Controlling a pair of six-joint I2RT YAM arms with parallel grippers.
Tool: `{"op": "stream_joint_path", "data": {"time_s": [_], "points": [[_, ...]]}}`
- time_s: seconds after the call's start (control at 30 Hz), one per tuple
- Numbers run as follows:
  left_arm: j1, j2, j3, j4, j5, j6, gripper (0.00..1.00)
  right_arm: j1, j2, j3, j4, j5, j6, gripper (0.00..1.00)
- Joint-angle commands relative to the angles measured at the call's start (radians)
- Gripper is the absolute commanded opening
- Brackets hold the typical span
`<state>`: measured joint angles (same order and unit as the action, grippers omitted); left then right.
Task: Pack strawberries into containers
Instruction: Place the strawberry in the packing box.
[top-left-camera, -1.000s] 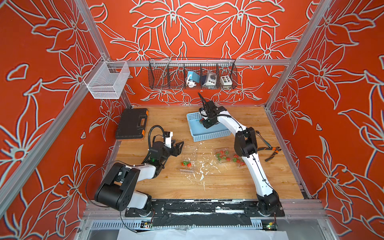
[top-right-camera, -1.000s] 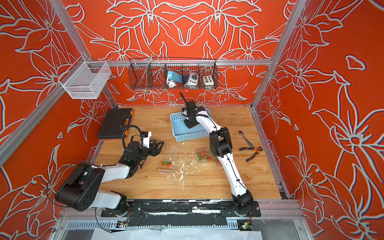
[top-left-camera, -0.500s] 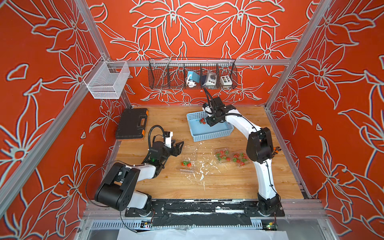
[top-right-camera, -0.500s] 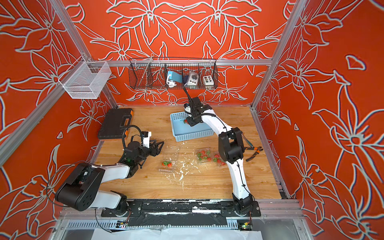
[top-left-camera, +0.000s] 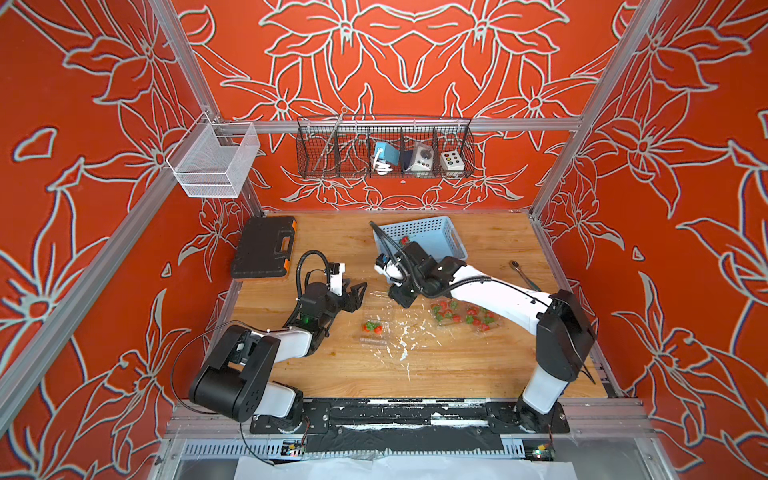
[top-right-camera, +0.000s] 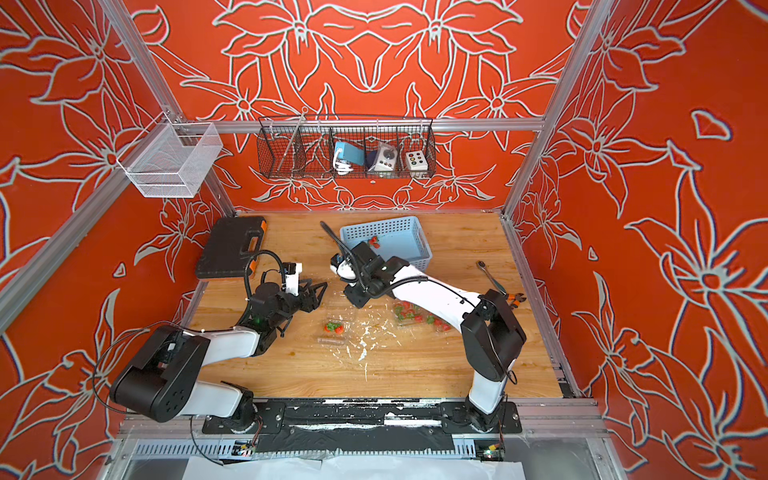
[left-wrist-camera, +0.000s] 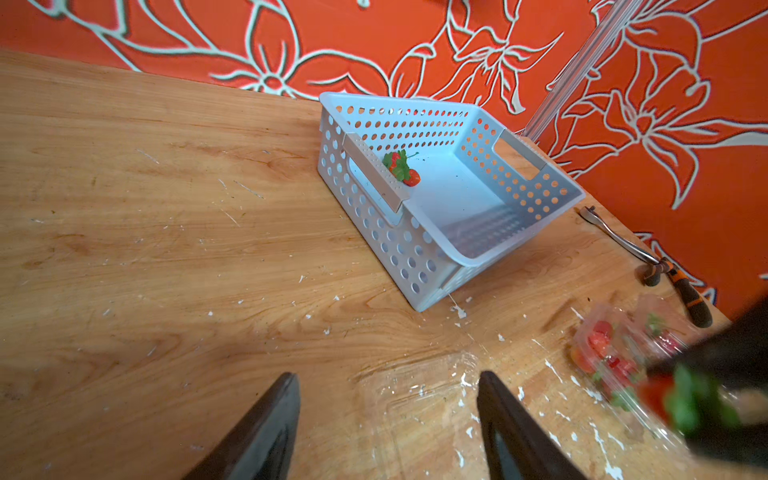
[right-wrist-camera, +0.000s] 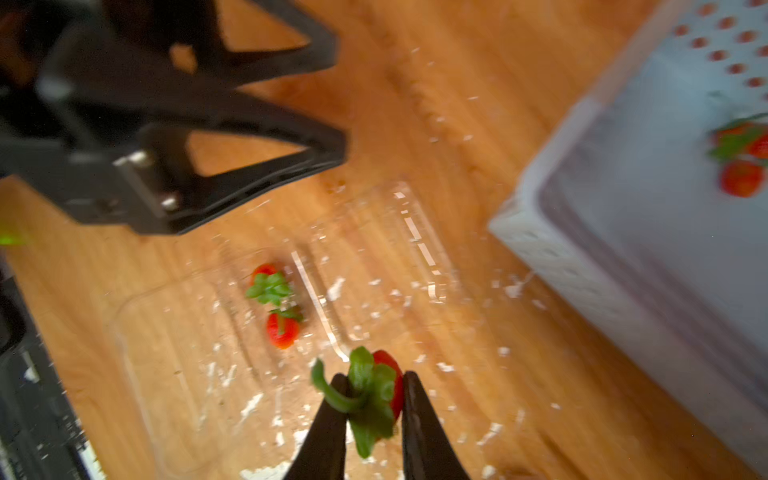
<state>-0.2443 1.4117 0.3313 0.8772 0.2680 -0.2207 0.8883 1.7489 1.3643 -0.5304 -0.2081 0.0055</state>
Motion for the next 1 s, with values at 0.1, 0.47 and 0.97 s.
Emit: {"op": "stream_joint_path", "data": {"time_s": [0.1, 0.47, 0.97], "points": [[-0.005, -0.017, 0.001, 0.035, -0.015, 0.004, 0.67, 0.116, 0.005, -0.031, 0.020, -0.020, 0.048, 0.23], [-0.006, -0.018, 0.000, 0.039, -0.010, 0.002, 0.67, 0.156, 0.115, -0.004, -0.006, 0.003, 0.056, 0.26], [-0.005, -0.020, 0.000, 0.037, -0.007, 0.003, 0.67, 0.056, 0.048, 0.072, -0.058, 0.116, 0.070, 0.35]]}}
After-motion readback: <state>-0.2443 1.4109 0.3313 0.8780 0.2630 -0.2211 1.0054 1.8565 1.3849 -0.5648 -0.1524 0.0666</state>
